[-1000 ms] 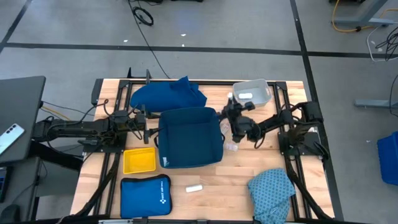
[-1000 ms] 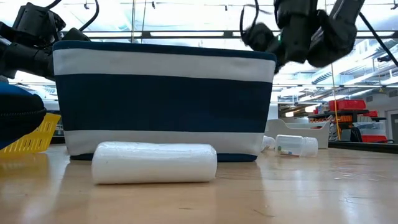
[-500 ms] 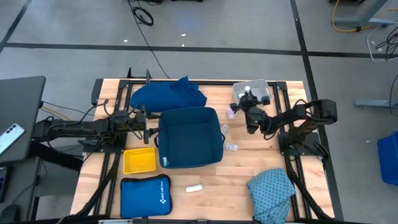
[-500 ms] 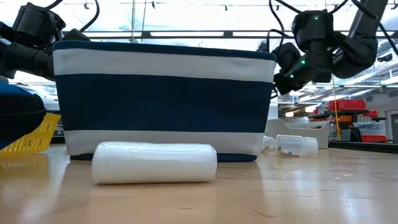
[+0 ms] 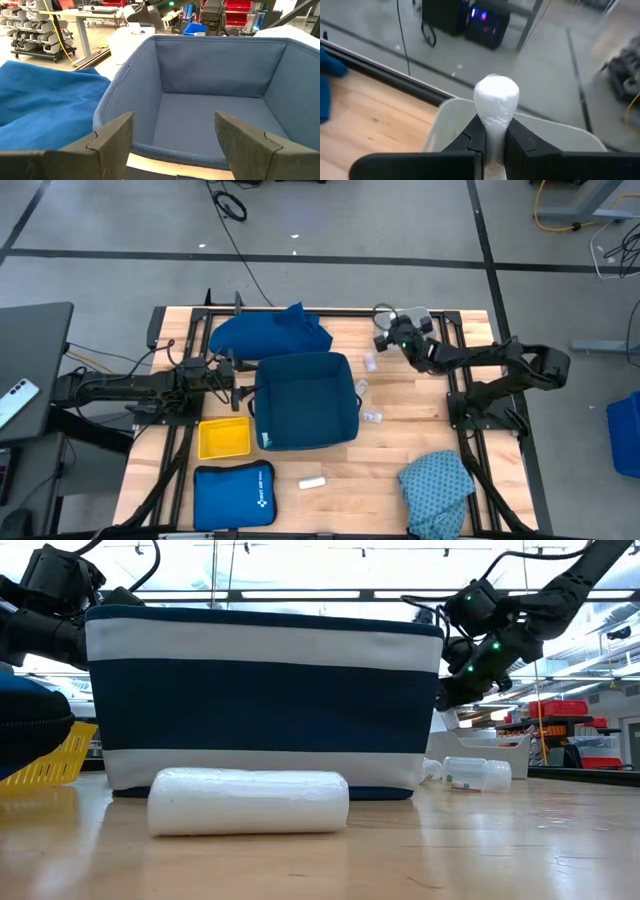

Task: Pick & place medical supplies in basket/bin
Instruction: Put the right white roll gauze into the gray bin

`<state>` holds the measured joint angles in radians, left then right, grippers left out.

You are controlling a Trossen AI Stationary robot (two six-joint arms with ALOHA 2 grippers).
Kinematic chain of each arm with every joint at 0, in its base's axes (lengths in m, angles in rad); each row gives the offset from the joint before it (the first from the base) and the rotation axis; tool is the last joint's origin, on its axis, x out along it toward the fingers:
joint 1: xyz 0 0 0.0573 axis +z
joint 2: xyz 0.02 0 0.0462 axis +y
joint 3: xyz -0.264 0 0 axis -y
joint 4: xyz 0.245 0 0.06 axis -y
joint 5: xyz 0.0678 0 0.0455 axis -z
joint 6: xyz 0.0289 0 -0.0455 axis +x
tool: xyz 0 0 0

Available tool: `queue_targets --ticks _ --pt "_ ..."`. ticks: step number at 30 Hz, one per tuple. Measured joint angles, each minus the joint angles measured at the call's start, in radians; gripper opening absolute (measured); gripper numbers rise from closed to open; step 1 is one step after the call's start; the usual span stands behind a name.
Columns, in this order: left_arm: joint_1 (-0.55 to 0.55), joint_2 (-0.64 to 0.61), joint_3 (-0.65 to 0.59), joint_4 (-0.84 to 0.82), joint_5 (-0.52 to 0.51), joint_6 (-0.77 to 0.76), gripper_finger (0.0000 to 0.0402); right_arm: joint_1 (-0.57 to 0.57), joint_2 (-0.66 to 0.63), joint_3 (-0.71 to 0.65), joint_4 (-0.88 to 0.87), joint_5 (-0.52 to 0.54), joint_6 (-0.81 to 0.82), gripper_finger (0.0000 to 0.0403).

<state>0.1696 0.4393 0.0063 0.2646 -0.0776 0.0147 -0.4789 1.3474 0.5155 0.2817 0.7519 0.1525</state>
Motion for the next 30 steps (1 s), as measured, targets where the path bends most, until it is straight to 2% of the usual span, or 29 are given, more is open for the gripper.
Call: queue_targets --ticks 4,8,11,23,28,30 --pt "0.0 0.0 0.0 0.0 0.0 0.0 0.028 -0.069 -0.001 0.025 -0.092 -0.062 -0.013 0.0033" --pt "0.0 0.0 0.0 -0.002 0.0 0.0 0.028 -0.137 -0.001 0.048 -0.195 -0.206 -0.028 0.0033" --pt "0.0 0.0 0.0 -0.001 0.0 0.004 0.028 -0.169 -0.001 0.064 -0.263 -0.267 -0.039 0.0033" --pt "0.0 0.0 0.0 0.002 0.0 0.017 0.028 -0.263 -0.001 0.067 -0.324 -0.412 -0.13 0.0033" --pt "0.0 0.0 0.0 0.002 0.0 0.011 0.028 -0.286 -0.001 0.067 -0.343 -0.417 -0.144 0.0033" --pt "0.0 0.0 0.0 0.002 0.0 0.011 0.028 -0.289 -0.001 0.067 -0.34 -0.418 -0.151 0.0048"
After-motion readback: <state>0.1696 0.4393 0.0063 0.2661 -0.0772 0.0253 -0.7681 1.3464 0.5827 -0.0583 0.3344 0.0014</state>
